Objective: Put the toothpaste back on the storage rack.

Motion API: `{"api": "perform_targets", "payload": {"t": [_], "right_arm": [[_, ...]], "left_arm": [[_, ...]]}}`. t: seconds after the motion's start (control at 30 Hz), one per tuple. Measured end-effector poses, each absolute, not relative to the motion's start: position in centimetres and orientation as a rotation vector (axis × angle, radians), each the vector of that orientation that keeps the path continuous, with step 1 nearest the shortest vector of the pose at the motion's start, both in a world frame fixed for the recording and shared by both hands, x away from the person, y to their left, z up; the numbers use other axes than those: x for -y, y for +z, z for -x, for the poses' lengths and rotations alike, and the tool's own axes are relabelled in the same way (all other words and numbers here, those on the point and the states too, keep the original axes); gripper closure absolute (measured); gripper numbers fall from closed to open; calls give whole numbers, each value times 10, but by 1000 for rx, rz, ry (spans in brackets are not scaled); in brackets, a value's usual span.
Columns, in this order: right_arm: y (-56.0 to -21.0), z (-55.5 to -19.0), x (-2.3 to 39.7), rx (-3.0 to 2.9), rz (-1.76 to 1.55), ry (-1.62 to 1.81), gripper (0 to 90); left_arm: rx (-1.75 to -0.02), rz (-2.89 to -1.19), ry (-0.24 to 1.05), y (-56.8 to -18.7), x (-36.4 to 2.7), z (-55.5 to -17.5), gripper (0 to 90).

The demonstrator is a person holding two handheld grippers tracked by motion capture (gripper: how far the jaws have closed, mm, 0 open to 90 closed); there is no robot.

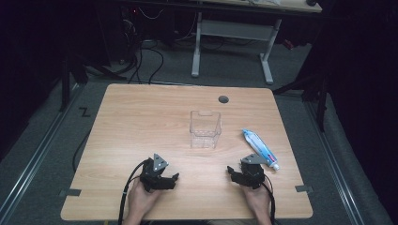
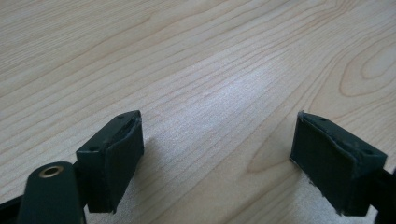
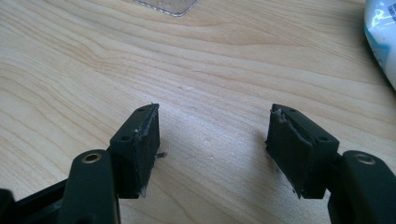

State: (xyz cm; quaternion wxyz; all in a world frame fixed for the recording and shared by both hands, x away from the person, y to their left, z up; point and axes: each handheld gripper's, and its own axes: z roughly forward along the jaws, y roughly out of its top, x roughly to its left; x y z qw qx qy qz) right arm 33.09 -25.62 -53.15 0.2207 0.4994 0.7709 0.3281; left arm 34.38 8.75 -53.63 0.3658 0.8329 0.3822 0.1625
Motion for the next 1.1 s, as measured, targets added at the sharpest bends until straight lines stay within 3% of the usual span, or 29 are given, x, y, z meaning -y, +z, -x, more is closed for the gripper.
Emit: {"api": "perform_targets", "payload": {"t": [1.1], "right_arm": [[-531,-330,255,-2150,-1358,905,342]], "left_arm": [[-982,-2140,417,-536,-88,-344,173]]}}
